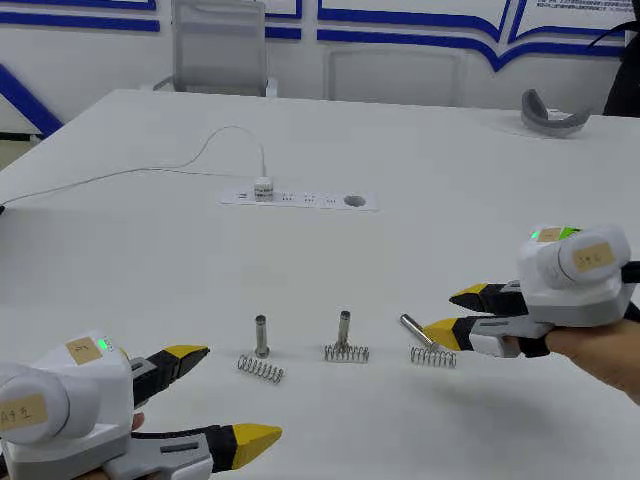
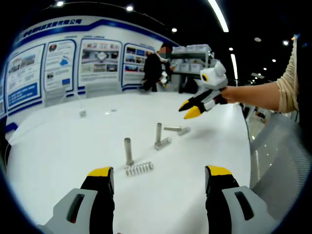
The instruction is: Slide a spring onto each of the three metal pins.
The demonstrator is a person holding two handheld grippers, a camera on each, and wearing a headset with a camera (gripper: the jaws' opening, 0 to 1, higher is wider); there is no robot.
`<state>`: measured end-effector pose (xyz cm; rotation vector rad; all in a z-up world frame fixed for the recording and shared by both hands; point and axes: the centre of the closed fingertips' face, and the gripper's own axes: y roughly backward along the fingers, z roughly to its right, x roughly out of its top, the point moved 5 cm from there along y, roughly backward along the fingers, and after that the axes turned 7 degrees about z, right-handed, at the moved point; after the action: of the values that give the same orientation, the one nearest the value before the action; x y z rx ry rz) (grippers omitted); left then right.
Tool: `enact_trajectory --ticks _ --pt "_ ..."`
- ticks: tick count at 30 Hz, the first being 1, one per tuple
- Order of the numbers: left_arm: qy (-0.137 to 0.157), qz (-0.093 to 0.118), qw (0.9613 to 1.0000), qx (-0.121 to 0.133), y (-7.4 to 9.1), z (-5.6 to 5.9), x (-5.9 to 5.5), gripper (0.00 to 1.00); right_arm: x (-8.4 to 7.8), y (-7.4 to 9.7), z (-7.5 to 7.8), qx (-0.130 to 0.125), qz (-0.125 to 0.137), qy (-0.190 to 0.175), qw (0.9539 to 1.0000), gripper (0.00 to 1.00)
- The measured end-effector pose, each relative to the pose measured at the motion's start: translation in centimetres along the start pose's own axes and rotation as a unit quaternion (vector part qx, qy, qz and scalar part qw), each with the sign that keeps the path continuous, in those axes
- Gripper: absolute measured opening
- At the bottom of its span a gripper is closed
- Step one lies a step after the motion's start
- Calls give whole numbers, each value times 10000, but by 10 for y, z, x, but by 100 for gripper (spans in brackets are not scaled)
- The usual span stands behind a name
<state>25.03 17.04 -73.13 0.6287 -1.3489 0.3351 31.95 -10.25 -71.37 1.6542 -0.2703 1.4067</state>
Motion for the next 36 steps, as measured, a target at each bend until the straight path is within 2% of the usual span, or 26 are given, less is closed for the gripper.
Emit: enact_trajectory --ticks 6,15,23,26,36 --pt "0 10 10000 6 0 0 0 77 4 -14 4 -27 -172 -21 9998 32" --pt "5 -2 10000 -6 -1 -1 0 77 2 -35 10 -158 -563 -79 9983 26" --pt "9 -6 10000 12 0 -2 0 77 0 -49 11 -177 -794 -130 9966 22" --pt "13 -14 10000 15 0 -2 -1 76 -3 -54 12 -190 -919 -112 9955 18" --pt "19 -21 10000 42 1 -3 -2 76 -14 -64 14 -238 -1213 -368 9916 16"
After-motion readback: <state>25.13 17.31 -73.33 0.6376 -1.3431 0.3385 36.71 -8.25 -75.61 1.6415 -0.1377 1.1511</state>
